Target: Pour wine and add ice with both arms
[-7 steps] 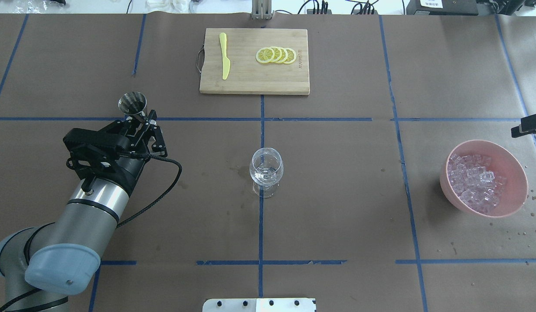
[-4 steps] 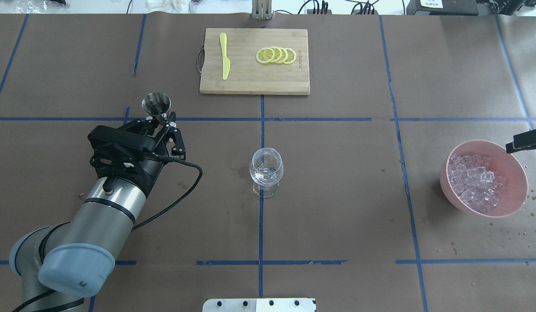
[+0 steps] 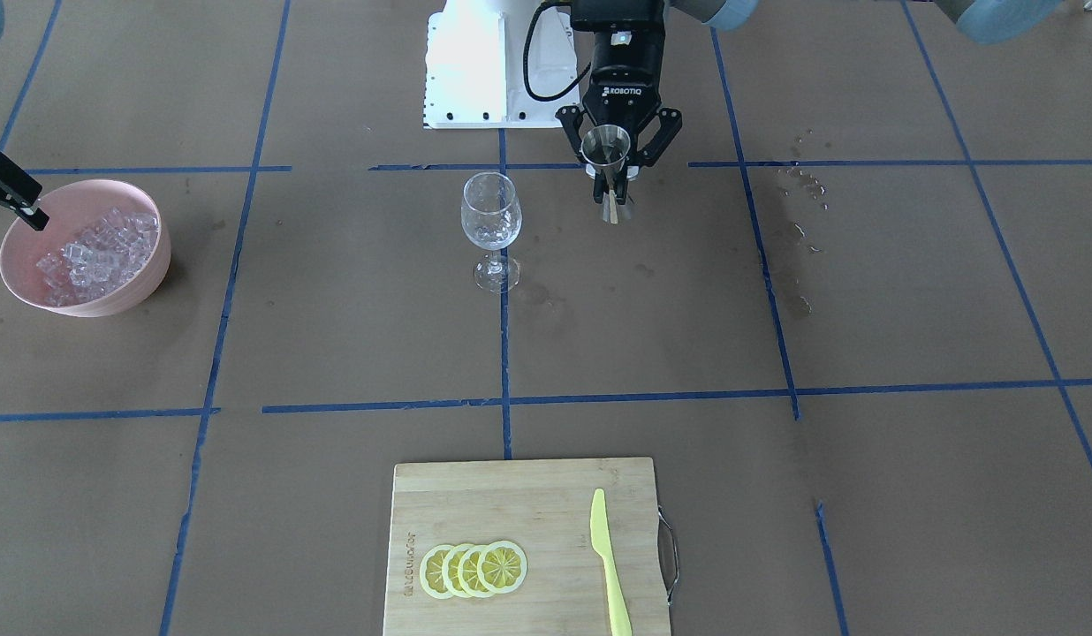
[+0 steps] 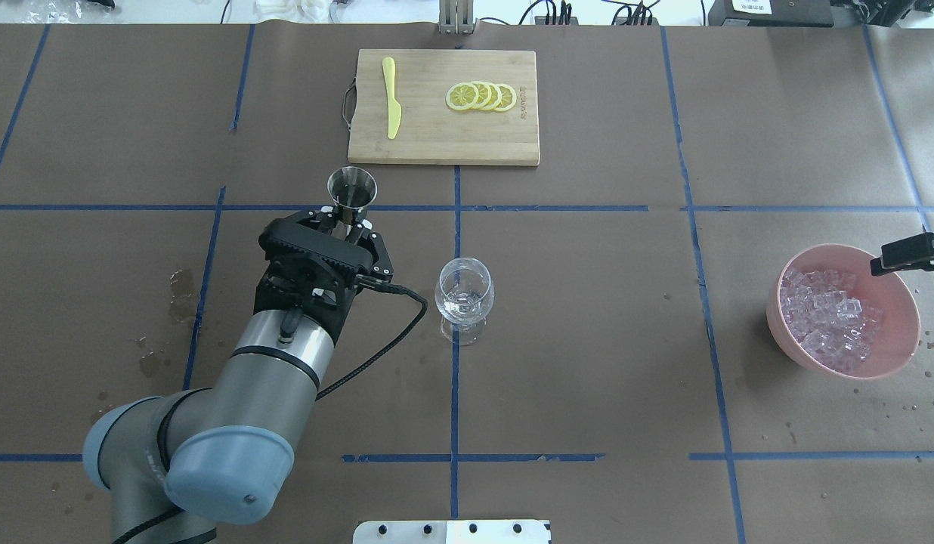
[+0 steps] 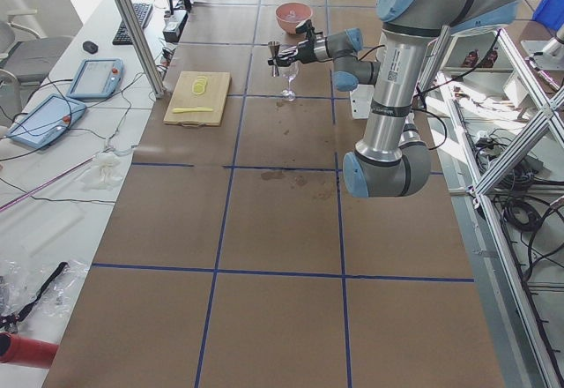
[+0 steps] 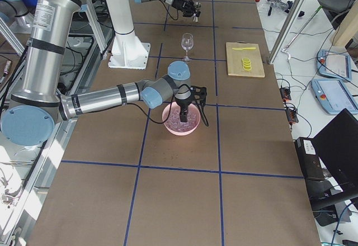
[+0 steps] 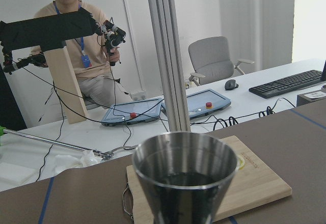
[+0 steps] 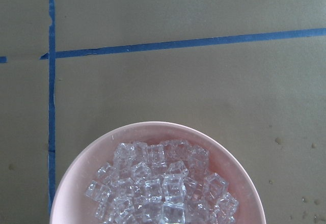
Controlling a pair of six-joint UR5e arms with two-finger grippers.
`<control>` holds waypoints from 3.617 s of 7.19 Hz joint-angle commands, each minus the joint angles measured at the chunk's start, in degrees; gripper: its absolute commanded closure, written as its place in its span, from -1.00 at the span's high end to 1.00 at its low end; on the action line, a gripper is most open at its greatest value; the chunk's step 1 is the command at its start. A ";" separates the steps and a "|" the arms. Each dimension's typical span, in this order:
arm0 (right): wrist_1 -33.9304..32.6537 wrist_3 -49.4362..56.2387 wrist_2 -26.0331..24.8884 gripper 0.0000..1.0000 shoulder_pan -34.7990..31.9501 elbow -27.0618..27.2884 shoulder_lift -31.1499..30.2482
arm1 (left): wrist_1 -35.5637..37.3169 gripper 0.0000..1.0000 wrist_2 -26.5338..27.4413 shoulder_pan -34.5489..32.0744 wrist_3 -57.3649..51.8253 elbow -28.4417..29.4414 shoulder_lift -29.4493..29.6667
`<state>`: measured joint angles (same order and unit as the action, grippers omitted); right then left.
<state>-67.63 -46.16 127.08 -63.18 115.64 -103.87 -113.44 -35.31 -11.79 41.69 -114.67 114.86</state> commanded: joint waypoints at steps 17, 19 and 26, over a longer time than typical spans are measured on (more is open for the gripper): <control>1.89 -4.12 -0.70 1.00 2.09 0.03 0.69 | 0.85 -1.00 6.75 4.14 -56.27 6.56 7.22; 1.89 -4.12 -0.61 1.00 2.00 0.03 0.69 | 0.85 -1.00 6.83 4.14 -61.45 6.30 7.22; 1.89 -4.12 -0.61 1.00 2.00 -0.06 0.69 | 1.03 -1.00 9.73 4.14 -75.79 6.56 7.22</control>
<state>-65.74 -50.27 126.47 -61.12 115.59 -103.18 -112.42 -25.82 -7.66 -33.36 -108.26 122.08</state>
